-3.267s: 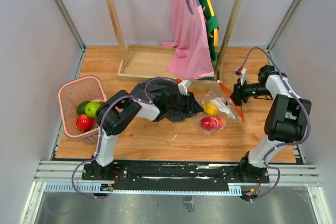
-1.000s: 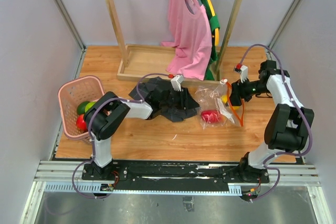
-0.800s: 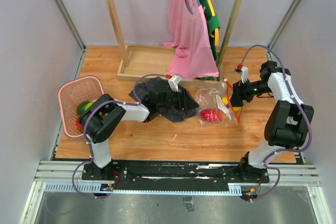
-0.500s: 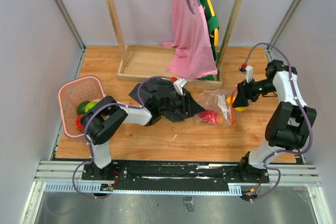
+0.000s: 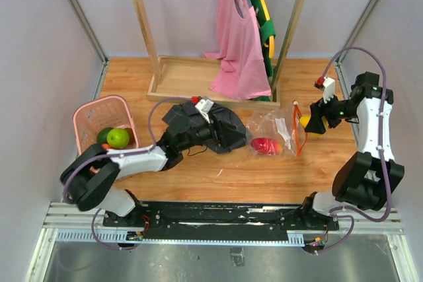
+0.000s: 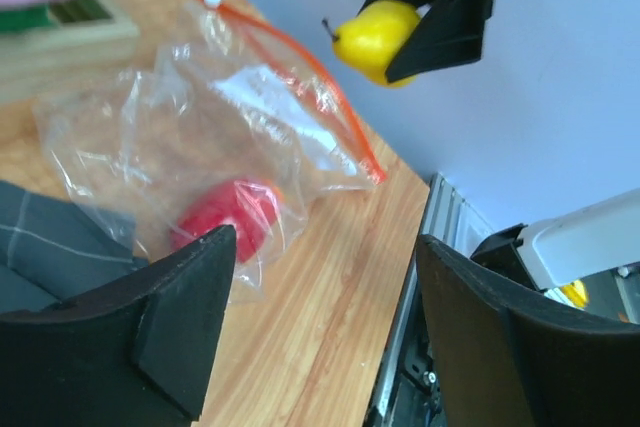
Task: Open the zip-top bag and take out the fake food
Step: Pick up the fake fruit from the zipper food storage bag.
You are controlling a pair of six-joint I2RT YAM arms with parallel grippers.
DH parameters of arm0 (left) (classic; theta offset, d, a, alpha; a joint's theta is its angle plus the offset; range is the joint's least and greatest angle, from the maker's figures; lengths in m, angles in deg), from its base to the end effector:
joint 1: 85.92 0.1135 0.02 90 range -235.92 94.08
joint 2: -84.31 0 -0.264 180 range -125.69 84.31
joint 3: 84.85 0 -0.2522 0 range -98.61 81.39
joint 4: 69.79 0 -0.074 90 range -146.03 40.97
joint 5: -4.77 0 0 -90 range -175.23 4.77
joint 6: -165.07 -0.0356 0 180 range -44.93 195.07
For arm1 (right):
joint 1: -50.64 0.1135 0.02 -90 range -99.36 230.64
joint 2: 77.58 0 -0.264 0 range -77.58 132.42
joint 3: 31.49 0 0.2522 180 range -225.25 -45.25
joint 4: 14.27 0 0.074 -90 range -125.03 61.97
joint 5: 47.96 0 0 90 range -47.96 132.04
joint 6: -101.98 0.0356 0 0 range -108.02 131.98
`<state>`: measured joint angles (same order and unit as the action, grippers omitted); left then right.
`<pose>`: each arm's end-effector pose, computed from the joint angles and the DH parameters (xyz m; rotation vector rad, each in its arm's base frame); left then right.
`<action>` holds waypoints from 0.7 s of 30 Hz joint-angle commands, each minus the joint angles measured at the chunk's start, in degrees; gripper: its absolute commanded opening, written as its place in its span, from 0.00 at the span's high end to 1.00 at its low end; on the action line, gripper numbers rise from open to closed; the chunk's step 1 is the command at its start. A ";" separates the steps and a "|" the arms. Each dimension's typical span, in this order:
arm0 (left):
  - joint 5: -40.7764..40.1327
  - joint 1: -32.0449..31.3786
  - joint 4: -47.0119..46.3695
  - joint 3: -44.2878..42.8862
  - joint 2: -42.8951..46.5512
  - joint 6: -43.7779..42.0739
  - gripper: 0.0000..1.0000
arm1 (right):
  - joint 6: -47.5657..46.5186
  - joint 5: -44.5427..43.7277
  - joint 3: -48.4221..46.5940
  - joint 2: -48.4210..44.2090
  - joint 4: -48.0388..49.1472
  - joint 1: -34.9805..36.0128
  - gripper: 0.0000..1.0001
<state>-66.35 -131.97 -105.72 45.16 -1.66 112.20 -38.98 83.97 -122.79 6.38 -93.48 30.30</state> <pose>0.2091 -0.2335 0.2286 0.4210 1.7022 -1.3623 0.2648 -0.0728 0.3128 -0.7808 2.2924 0.5278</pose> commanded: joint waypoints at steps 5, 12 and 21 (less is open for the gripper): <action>-9.90 0.48 -8.69 13.36 19.98 -6.30 0.01 | -1.51 4.74 -1.42 -6.14 -3.66 -1.09 0.91; -11.83 1.30 -4.86 19.53 35.20 -8.56 0.01 | -1.63 11.63 -2.50 -9.41 -6.61 -0.77 0.91; -10.21 1.22 8.33 19.62 50.19 -15.85 0.04 | -0.92 20.57 -1.83 -11.71 -9.42 8.37 0.91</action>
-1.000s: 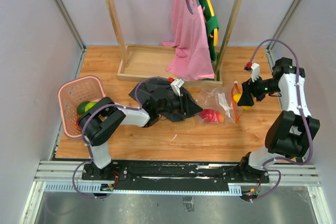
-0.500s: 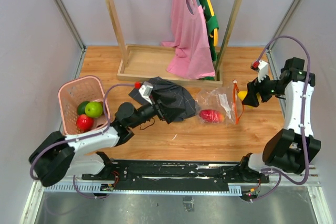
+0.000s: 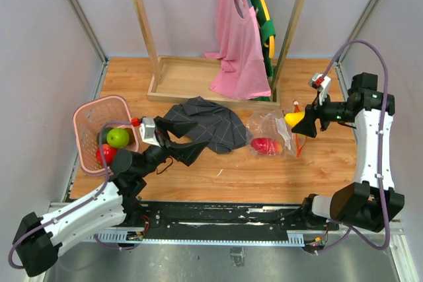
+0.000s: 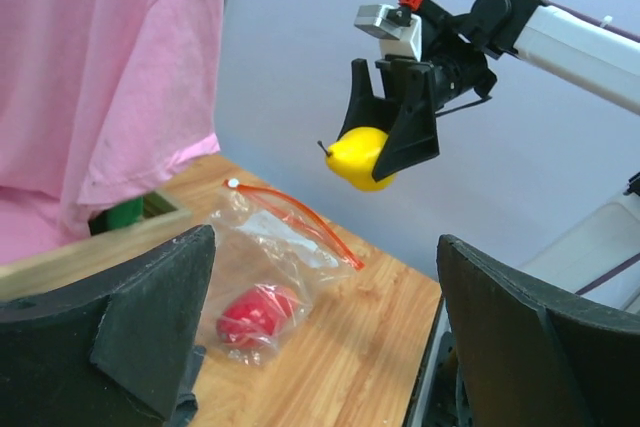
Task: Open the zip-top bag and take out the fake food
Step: Pick up the fake fruit from the zipper food storage bag.
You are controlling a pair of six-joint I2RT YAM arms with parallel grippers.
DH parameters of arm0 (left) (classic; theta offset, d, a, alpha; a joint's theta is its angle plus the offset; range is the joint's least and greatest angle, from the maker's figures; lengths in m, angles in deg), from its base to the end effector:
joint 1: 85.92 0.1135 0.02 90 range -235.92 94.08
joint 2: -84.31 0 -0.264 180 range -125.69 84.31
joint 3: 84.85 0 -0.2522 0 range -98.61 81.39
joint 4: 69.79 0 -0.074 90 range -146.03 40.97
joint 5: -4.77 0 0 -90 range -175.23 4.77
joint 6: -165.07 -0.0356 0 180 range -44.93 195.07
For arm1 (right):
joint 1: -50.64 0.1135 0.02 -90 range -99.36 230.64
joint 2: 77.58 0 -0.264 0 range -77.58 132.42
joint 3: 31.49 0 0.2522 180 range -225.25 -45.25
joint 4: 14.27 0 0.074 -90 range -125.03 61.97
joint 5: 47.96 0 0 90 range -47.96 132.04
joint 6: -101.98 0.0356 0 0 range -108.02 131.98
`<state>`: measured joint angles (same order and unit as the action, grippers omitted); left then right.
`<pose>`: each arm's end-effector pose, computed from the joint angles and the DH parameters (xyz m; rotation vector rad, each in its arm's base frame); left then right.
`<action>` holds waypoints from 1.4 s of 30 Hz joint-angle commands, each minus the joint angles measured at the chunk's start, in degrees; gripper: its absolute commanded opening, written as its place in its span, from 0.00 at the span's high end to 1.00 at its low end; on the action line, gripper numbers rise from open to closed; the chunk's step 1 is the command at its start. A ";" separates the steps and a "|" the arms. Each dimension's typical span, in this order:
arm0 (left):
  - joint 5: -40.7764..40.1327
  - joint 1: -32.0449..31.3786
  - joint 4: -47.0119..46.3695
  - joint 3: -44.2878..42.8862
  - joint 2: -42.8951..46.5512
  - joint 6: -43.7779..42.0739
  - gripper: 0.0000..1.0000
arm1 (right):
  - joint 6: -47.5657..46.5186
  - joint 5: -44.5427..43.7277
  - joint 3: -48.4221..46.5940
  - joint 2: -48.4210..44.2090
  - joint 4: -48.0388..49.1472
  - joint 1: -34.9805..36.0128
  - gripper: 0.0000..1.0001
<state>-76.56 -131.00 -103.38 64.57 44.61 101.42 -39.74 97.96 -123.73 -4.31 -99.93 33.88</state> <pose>0.1129 -0.1208 0.2874 0.3410 1.1829 -1.1842 0.2189 -0.0351 0.3620 -0.8835 2.0099 0.7044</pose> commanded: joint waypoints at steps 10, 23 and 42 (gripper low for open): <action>1.44 -2.87 15.09 -4.65 2.46 -19.66 0.14 | -3.80 8.01 0.26 1.54 -4.91 20.46 0.90; -2.24 -15.06 15.14 -10.19 -3.23 -41.65 0.09 | -1.92 8.59 1.79 2.00 -0.74 26.76 0.90; -10.97 -26.14 24.99 -23.92 -20.78 -55.31 0.06 | 7.58 7.04 6.53 0.49 8.19 29.34 0.90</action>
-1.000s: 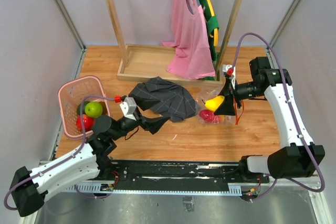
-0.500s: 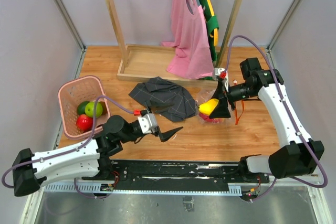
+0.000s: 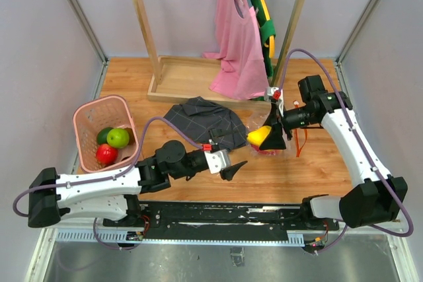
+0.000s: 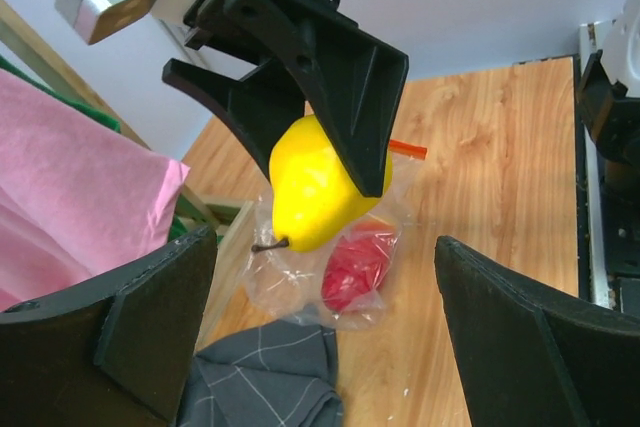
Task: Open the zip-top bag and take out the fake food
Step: Pick up the fake fruit from the zipper food storage bag.
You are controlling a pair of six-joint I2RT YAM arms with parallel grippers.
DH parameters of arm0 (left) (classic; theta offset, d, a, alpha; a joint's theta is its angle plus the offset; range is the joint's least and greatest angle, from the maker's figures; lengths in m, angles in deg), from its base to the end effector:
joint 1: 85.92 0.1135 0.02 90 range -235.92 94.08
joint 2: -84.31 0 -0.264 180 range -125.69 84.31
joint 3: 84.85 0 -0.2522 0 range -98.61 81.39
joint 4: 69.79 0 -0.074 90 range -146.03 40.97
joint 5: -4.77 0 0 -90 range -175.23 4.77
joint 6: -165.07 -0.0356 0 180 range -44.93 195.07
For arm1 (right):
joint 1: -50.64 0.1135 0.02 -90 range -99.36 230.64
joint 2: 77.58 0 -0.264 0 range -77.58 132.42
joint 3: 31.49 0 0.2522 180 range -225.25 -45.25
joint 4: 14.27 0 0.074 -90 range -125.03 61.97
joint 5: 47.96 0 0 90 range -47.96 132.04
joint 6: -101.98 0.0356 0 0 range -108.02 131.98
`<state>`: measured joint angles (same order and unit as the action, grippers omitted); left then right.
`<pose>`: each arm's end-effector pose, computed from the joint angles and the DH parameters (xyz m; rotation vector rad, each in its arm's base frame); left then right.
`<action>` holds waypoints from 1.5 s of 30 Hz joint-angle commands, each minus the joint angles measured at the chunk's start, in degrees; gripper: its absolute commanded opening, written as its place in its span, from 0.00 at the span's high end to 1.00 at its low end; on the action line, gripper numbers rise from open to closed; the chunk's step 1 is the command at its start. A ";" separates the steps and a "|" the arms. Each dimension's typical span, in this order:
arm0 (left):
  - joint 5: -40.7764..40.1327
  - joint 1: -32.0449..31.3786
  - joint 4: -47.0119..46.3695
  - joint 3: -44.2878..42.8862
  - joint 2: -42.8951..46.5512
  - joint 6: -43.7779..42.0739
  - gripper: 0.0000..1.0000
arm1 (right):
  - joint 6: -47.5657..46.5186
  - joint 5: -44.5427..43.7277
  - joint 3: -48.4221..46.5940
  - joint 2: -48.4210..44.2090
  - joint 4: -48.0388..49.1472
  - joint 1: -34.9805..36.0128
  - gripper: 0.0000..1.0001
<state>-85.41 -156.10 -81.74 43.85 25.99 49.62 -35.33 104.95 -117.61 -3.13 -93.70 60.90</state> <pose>0.0818 -0.2266 0.3168 1.1220 1.0204 -0.6268 0.2210 0.0722 0.3353 -1.2920 1.8020 1.1394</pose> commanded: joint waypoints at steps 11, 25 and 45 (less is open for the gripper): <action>-4.78 -1.37 5.11 -9.63 -13.08 -15.51 0.02 | 5.95 1.07 -0.48 0.28 2.68 6.14 0.90; -8.19 -1.37 -5.48 -13.59 -23.57 -16.08 0.01 | 7.64 5.04 -0.12 1.49 2.91 6.96 0.90; -8.79 -1.38 -9.36 -13.46 -23.64 -10.67 0.80 | 10.22 4.91 0.92 1.64 4.68 7.14 0.28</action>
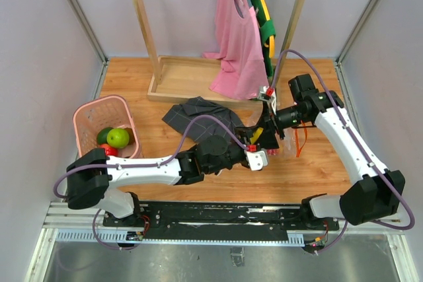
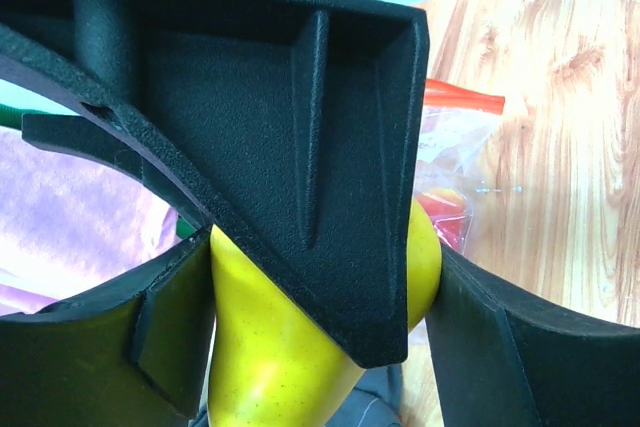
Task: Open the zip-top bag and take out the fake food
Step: Pick up the fake fruit from the zipper food storage bag.
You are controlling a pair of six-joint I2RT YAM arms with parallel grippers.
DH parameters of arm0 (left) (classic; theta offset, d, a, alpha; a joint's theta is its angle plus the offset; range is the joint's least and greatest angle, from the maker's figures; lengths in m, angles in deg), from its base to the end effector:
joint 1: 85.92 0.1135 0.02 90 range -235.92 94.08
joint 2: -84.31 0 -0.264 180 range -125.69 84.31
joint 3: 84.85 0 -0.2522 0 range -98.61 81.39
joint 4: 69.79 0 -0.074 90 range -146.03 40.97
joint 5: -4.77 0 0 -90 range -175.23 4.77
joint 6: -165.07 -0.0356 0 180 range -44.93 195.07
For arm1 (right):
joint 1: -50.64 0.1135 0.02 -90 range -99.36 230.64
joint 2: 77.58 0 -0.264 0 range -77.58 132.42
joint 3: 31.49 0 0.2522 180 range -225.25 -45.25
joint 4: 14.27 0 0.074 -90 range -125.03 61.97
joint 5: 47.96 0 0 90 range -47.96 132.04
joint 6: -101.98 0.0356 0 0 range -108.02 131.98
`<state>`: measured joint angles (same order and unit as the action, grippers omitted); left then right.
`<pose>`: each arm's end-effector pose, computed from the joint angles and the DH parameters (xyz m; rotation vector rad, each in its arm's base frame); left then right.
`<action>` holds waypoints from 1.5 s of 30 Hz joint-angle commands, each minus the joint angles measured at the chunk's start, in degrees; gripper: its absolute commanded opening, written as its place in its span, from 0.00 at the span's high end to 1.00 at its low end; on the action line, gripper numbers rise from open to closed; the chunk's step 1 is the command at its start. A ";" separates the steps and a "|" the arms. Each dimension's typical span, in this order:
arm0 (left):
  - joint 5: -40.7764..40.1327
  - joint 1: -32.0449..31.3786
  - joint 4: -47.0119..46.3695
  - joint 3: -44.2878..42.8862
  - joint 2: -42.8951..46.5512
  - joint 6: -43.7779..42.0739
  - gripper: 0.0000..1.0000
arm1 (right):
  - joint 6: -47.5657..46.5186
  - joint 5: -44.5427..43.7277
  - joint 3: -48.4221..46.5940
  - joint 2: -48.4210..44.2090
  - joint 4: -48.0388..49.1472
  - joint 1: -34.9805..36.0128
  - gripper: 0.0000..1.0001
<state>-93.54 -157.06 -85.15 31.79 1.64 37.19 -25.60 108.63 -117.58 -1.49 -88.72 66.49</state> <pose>0.1126 -0.3137 0.2844 1.2748 1.0459 -0.3249 0.2248 0.0978 0.3340 -1.2717 1.8038 1.3147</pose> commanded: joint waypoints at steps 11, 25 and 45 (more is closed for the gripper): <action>-0.08 0.02 -6.98 3.11 3.98 5.86 0.95 | -0.18 1.29 2.50 -3.30 0.28 1.14 0.02; -2.31 0.32 0.66 10.05 13.93 14.36 0.97 | -9.79 5.94 1.83 -8.36 -6.01 -4.74 0.02; 18.88 44.29 39.26 -0.10 28.80 57.25 1.00 | -13.70 7.75 5.16 -10.52 -3.33 -20.79 0.02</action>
<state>-83.53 -122.81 -54.66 34.04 28.32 85.16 -37.78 114.64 -113.74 -13.00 -92.65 49.86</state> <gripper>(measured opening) 0.741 0.984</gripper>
